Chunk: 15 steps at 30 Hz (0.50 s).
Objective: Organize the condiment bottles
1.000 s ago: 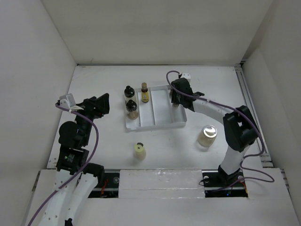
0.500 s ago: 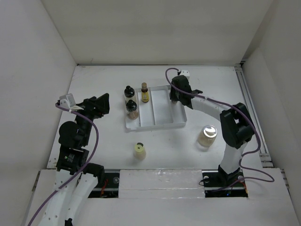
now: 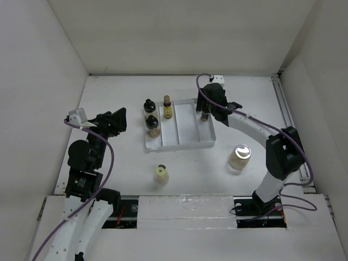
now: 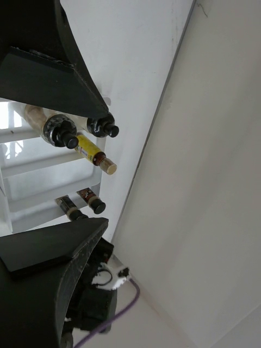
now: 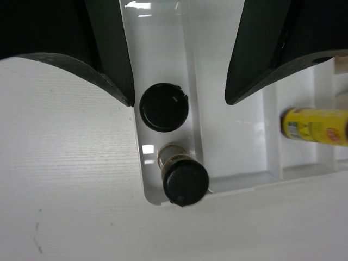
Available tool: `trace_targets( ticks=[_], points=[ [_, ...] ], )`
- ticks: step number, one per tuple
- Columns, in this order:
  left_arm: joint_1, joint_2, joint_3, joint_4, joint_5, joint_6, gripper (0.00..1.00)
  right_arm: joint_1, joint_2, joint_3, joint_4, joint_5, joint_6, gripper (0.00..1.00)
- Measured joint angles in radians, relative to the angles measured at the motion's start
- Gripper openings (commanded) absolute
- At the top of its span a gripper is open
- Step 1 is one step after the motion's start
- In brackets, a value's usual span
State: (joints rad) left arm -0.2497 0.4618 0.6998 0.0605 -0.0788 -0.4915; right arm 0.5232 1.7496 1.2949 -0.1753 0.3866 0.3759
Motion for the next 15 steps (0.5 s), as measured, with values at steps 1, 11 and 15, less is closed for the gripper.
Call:
trace_targets(
  ticks=[1,11,15],
  points=[
    [0.000,0.000,0.000,0.000,0.000,0.000,0.69,0.002,-0.034,-0.004,-0.001,0.000,-0.003,0.73],
    [0.000,0.000,0.000,0.000,0.000,0.000,0.69,0.202,-0.396,-0.182,0.034,-0.090,-0.018,0.22],
    [0.000,0.000,0.000,0.000,0.000,0.000,0.69,0.404,-0.460,-0.304,0.044,-0.238,-0.035,0.72]
  ],
)
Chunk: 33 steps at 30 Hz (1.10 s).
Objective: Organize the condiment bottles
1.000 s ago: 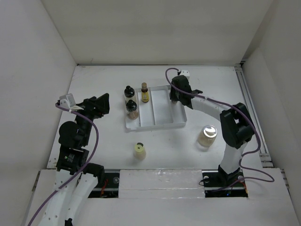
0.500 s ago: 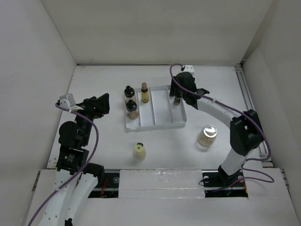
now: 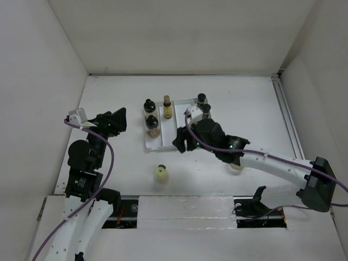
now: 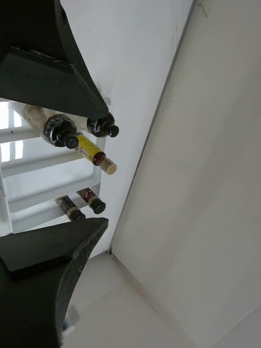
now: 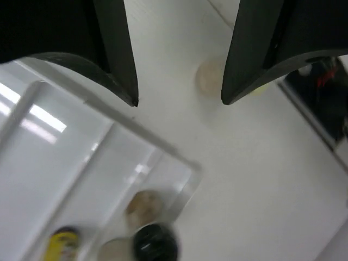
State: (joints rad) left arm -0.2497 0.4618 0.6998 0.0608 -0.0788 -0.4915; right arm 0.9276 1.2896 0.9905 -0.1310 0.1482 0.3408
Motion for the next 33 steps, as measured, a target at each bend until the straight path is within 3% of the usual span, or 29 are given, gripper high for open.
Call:
trace_targets(
  ticks=[3,6,11,16,17,22,27,33],
  points=[
    [0.000,0.000,0.000,0.000,0.000,0.000,0.69,0.132,0.002,-0.043,-0.002,-0.063,-0.003,0.90],
    [0.000,0.000,0.000,0.000,0.000,0.000,0.69,0.230,0.036,-0.046,0.005,-0.098,-0.003,0.90],
    [0.000,0.000,0.000,0.000,-0.001,0.000,0.69,0.293,0.199,0.019,0.001,-0.095,0.000,0.90],
    [0.000,0.000,0.000,0.000,-0.001,0.000,0.69,0.326,0.310,0.057,-0.005,-0.056,0.007,0.79],
    [0.000,0.000,0.000,0.000,0.000,0.000,0.69,0.331,0.317,0.059,-0.006,-0.043,0.010,0.65],
    [0.000,0.000,0.000,0.000,0.000,0.000,0.69,0.333,0.348,0.091,-0.010,0.015,0.025,0.45],
    [0.000,0.000,0.000,0.000,0.001,0.000,0.69,0.333,0.325,0.095,-0.049,0.115,0.033,0.43],
    [0.000,0.000,0.000,0.000,0.007,0.000,0.69,0.245,0.101,0.094,-0.114,0.244,0.032,0.43]
  ],
)
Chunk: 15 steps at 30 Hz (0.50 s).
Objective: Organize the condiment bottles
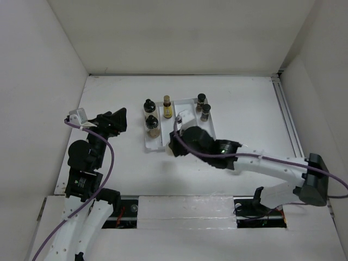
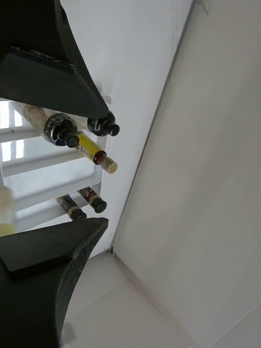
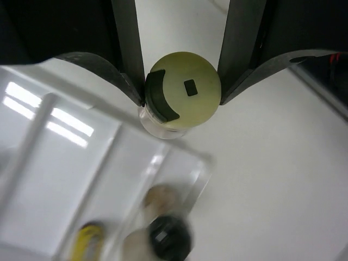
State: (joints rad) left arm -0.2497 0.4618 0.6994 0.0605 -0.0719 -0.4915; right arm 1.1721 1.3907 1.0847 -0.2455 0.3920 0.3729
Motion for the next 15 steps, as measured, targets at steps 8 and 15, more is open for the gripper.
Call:
trace_targets(
  ticks=[8,15],
  points=[
    [0.000,0.000,0.000,0.000,0.001,0.000,0.69,-0.433,-0.113,-0.068,0.052,0.053,0.025,0.43],
    [0.000,0.000,0.000,0.000,0.003,0.000,0.69,-0.578,0.026,-0.097,0.065,-0.020,0.040,0.45]
  ],
)
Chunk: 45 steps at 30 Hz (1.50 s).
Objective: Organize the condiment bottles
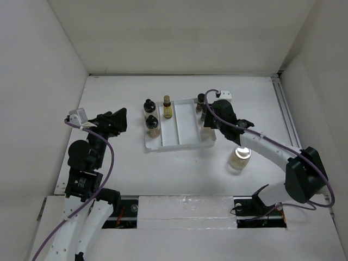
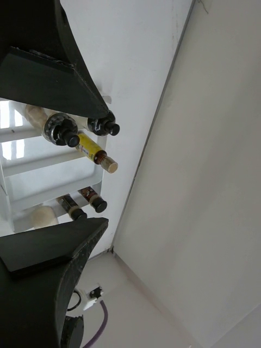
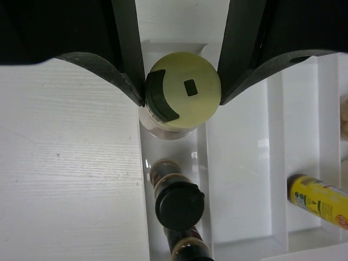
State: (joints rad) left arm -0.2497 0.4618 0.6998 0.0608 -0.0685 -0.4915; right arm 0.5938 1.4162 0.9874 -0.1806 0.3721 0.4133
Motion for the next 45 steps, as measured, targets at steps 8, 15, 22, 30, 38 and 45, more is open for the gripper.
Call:
trace_targets(
  ticks=[8,15,22,30,38,45],
  points=[
    [0.000,0.000,0.000,0.000,0.001,0.000,0.69,-0.021,0.096,-0.003,0.036,-0.044,0.010,0.56],
    [0.000,0.000,0.000,0.000,0.001,0.000,0.69,-0.020,0.108,-0.005,0.041,-0.049,0.026,1.00],
    [0.000,0.000,0.000,0.002,0.010,0.000,0.69,0.011,-0.093,-0.008,-0.025,0.038,0.039,0.91],
    [0.000,-0.008,0.000,0.003,0.016,0.000,0.69,0.116,-0.605,-0.107,-0.392,0.278,0.381,0.95],
    [0.000,-0.023,0.000,0.003,0.029,-0.007,0.69,0.154,-0.719,-0.228,-0.675,0.297,0.640,1.00],
    [0.000,-0.055,0.000,0.003,0.034,-0.018,0.69,0.127,-0.583,-0.228,-0.777,0.329,0.771,1.00]
  ],
)
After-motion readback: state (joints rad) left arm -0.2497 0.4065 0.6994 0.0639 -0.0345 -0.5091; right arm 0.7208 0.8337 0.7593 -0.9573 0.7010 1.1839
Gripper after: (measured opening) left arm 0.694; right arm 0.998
